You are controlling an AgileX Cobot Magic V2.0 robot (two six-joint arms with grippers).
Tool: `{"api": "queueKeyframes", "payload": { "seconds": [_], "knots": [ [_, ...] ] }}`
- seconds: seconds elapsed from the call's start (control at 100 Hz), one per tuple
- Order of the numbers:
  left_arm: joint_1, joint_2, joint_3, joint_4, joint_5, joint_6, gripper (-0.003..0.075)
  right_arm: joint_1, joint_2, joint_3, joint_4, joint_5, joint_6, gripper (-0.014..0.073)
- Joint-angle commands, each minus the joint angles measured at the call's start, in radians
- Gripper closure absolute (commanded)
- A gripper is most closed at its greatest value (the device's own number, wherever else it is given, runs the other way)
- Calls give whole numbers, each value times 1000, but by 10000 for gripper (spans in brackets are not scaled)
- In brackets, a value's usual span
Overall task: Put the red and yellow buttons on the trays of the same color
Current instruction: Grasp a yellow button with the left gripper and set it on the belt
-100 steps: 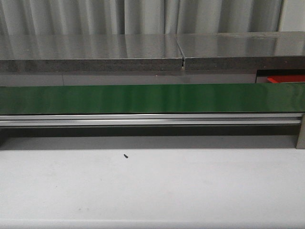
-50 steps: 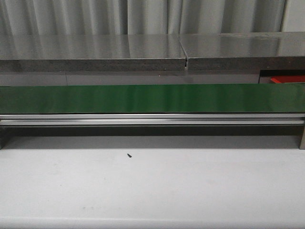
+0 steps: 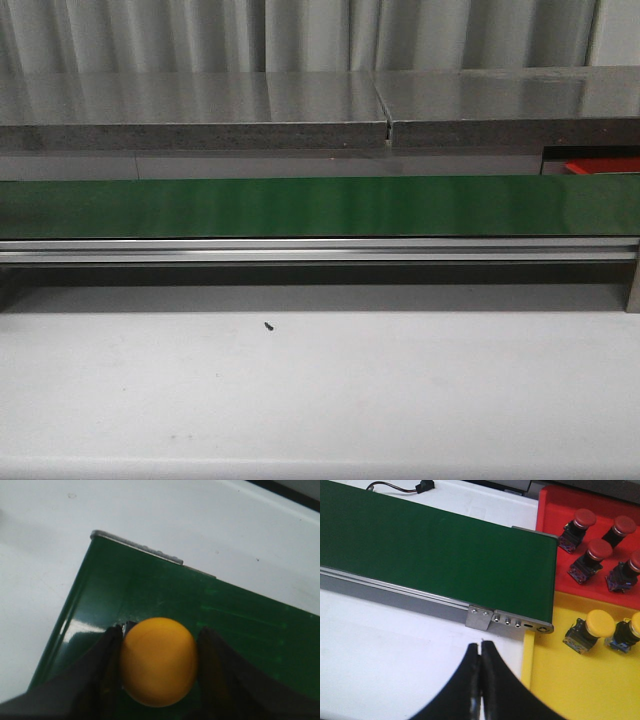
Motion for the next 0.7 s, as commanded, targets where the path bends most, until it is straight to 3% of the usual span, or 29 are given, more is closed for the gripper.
{"api": "queueKeyframes", "payload": {
  "seconds": [0.0, 0.08, 0.15, 0.34, 0.39, 0.45, 0.69],
  "knots": [
    [-6, -56, -7, -28, -66, 1, 665, -2, -8, -25, 2, -52, -3, 662],
    [-6, -56, 0, -29, -61, 10, 634, -2, -8, -25, 2, -52, -3, 662],
    [-6, -56, 0, -37, -55, 31, 559, -2, -8, -25, 2, -52, -3, 662],
    [-6, -57, 0, -100, -38, 101, 171, -2, -8, -25, 2, -52, -3, 662],
    [-6, -64, 0, -120, -38, 129, 107, -2, -8, -25, 2, -52, -3, 662],
    [-6, -81, 0, -152, -38, 169, 75, -2, -8, -25, 2, -52, -3, 662],
    [65, -141, -14, -168, -92, 187, 78, -2, -8, -25, 2, -52, -3, 662]
  ]
}}
